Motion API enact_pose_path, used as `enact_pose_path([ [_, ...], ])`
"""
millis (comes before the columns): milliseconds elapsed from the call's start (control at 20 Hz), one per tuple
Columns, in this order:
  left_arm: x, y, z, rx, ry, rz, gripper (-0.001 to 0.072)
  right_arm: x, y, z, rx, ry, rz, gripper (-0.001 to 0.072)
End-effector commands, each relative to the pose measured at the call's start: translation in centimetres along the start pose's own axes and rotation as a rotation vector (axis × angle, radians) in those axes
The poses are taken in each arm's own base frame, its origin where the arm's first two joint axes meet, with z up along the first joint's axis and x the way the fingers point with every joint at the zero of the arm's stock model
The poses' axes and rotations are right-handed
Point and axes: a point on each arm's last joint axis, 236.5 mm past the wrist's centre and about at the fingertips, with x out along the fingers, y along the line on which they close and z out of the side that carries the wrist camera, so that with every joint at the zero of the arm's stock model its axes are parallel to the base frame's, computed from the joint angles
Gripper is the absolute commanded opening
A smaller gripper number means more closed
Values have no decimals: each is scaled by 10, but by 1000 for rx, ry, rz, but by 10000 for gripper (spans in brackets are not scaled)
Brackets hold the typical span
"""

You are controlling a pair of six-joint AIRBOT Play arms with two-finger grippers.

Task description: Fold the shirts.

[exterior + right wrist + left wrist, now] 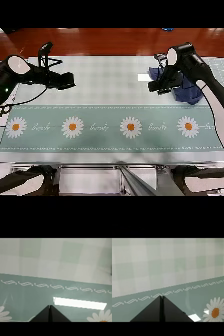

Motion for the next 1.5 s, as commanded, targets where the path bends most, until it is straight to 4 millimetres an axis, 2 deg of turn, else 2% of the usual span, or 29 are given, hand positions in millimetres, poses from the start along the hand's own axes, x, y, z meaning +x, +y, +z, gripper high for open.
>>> enact_pose_path([
  [0,0,0,0,-1,0,1,31,0,0,0,-1,1,0,22],
  [700,0,1,0,-1,-1,1,31,0,1,1,-1,-2,1,22],
  [850,3,4,24,-5,-99,10,31,0,3,19,-1,-79,10,22],
  [1000,3,7,46,-7,-187,17,31,-8,1,61,-9,-258,3,25],
  [1050,1,8,56,-7,-232,21,31,-14,-6,74,-18,-314,-28,93],
  [1100,-1,10,62,-13,-259,24,38,-24,-21,84,-28,-360,-94,336],
  [1150,-3,11,67,-17,-278,26,176,-38,-42,93,-42,-398,-187,412],
  [1200,-5,19,68,-18,-280,42,515,-54,-67,97,-49,-418,-289,413],
  [1300,-18,55,53,30,-180,143,510,-85,-129,95,13,-424,-451,413],
  [1350,-29,75,41,14,-113,186,509,-90,-157,90,88,-426,-454,413],
  [1450,-58,110,22,-74,-65,225,509,-80,-202,74,291,-408,-386,412],
])
